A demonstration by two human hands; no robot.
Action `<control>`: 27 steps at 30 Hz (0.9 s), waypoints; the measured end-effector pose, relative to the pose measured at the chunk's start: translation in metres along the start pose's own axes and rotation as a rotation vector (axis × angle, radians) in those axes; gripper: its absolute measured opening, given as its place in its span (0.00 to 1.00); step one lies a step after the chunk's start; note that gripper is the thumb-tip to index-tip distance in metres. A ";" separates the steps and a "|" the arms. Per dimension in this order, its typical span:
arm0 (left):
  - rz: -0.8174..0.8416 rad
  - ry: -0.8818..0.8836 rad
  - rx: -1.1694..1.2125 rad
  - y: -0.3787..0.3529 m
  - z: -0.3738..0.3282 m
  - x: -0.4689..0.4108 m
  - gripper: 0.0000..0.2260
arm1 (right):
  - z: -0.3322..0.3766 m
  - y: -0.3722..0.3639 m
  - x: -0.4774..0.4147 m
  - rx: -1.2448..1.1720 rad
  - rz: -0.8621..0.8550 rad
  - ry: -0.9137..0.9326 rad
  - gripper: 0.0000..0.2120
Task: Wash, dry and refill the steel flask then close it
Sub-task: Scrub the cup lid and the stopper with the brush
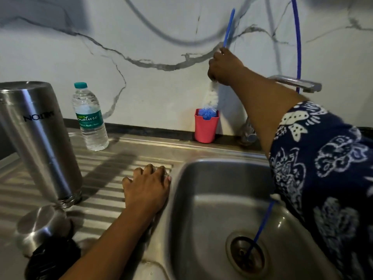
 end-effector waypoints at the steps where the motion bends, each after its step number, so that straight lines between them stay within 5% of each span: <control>1: -0.007 0.001 -0.002 0.000 0.000 0.000 0.20 | 0.001 -0.002 -0.002 -0.019 -0.013 0.000 0.14; 13: 0.012 0.007 0.000 -0.003 0.000 0.000 0.20 | -0.004 0.028 0.023 -0.482 -0.328 -0.036 0.23; 20: 0.019 -0.004 0.016 -0.002 0.000 0.000 0.21 | -0.015 0.034 0.037 -0.544 -0.394 -0.094 0.23; 24: 0.036 -0.007 0.020 -0.003 0.000 -0.001 0.21 | -0.011 0.037 0.084 -0.992 -0.693 -0.430 0.21; 27: 0.047 -0.009 0.032 -0.001 0.000 0.000 0.21 | 0.042 0.002 0.145 -1.428 -0.578 -0.802 0.19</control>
Point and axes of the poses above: each hand's wrist, its own x-axis away from the middle knuckle, its own y-axis out of the back of the hand, z = x × y, the point moved 7 cm from there along -x, towards the middle knuckle, and after that the axes turned 1 degree about -x, right-handed, at the moved point
